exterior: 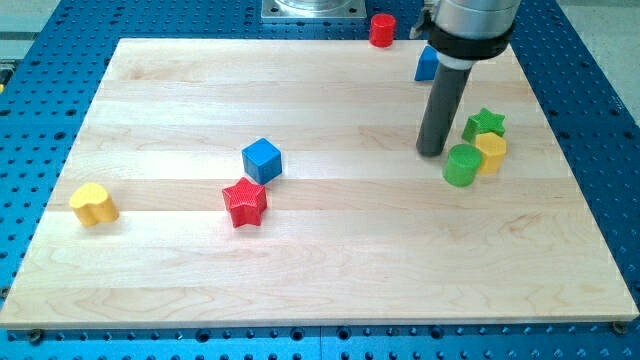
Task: Move the red star and the blue cube diagonal to each other
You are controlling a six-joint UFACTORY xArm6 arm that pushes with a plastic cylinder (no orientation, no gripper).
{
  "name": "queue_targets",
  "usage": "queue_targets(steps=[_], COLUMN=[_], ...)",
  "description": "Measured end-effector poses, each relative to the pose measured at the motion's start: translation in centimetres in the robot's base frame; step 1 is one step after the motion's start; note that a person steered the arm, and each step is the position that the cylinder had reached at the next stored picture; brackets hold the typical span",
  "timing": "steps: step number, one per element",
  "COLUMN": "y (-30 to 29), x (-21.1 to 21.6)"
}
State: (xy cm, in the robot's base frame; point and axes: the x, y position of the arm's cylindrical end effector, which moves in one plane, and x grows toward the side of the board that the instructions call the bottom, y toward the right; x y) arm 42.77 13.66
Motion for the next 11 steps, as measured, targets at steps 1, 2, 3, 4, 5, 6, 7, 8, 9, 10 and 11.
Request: queue_targets(steps=[1, 2, 3, 4, 5, 6, 7, 8, 9, 10, 11], y=[0.0, 1.3, 0.8, -3.8, -18.3, -26.6, -30.1, -24.4, -14.2, -5.3, -14.5], x=[8.0, 7.0, 3.2, 4.4, 10.9, 8.2, 4.5, 0.1, -1.2, -1.5, -2.8])
